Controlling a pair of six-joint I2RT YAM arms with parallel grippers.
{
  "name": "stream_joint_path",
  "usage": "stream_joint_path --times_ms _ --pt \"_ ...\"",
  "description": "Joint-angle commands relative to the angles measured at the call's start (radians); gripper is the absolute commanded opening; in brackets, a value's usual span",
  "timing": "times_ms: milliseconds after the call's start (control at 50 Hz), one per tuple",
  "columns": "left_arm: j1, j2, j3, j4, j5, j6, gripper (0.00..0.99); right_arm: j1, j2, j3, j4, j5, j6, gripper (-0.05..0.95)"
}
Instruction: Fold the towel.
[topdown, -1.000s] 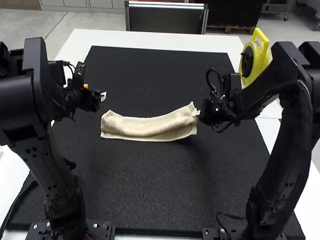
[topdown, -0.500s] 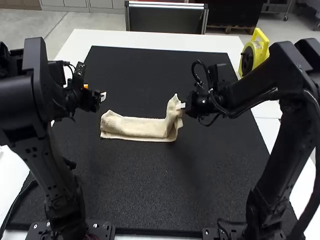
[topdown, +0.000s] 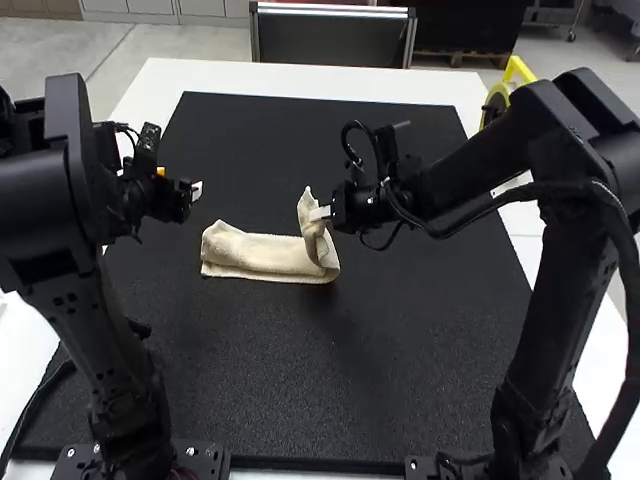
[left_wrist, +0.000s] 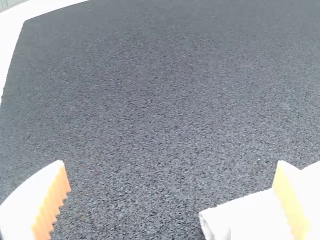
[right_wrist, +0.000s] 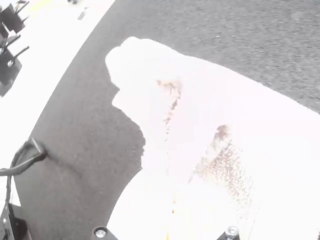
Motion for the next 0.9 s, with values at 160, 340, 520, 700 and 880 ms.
stream_joint_path --times_ms 160,340,520,700,880 --pt "0.077 -0.021 -0.013 0.008 0.030 0.005 0.961 0.086 0.069 0.101 0.040 -0.044 0.012 -0.02" --pt "0.097 -0.022 -0.019 0.006 0.036 0.010 0.961 0.129 0.112 0.147 0.064 -0.055 0.015 -0.02" --pt "0.095 -0.044 -0.030 0.005 0.036 0.008 0.961 0.163 0.152 0.182 0.103 -0.069 0.029 -0.02" --pt "0.095 -0.070 -0.046 0.005 0.036 0.007 0.961 0.180 0.203 0.221 0.133 -0.078 0.034 -0.02" --pt "0.097 -0.079 -0.052 0.006 0.036 0.007 0.962 0.195 0.252 0.267 0.152 -0.092 0.038 -0.02"
